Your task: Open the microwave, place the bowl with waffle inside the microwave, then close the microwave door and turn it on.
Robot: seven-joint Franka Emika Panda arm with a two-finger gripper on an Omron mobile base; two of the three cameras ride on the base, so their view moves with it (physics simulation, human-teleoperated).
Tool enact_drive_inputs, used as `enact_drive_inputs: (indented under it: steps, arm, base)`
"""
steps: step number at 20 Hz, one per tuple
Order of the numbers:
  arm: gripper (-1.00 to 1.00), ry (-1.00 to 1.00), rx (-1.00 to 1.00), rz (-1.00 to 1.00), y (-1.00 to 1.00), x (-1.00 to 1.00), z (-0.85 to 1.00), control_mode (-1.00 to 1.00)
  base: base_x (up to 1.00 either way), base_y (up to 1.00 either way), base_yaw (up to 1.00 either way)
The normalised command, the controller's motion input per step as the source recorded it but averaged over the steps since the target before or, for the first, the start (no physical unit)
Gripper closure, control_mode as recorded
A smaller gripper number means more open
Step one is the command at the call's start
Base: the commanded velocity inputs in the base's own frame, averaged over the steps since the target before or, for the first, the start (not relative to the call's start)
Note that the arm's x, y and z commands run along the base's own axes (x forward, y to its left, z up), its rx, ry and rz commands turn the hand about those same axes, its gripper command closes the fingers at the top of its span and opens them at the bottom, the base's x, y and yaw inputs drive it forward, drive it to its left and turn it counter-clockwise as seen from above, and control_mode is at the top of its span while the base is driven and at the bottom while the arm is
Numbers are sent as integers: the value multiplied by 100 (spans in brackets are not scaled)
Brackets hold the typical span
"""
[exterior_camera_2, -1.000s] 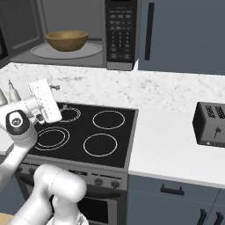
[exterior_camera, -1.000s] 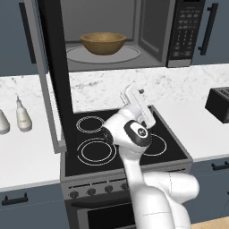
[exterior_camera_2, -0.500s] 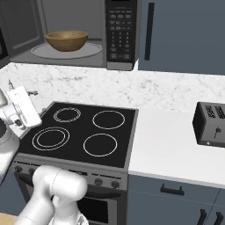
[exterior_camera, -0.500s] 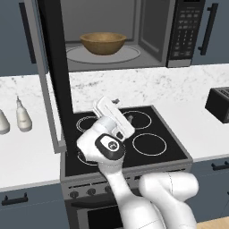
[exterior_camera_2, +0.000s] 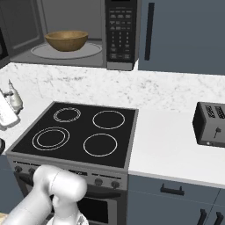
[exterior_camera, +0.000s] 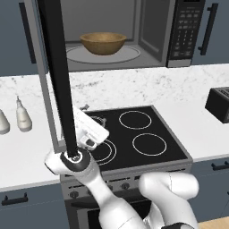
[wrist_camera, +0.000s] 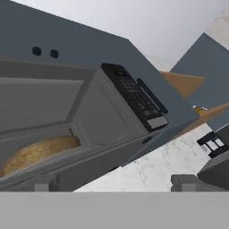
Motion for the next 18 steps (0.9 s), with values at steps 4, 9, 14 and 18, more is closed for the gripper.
enact_drive_inputs:
  steps: [4,9,14,18]
  arm:
    - [-100,-7,-22,-3,100,-11,0,-100]
    - [-100,-11,-17,-3,98,-13,0,-100]
    - [-100,-10,-14,-2,87,-8,0,-100]
    - [-100,-7,-11,0,71,-1,-3,-100]
  base:
    - [0,0,0]
    - [0,0,0]
    - [0,0,0]
    - [0,0,0]
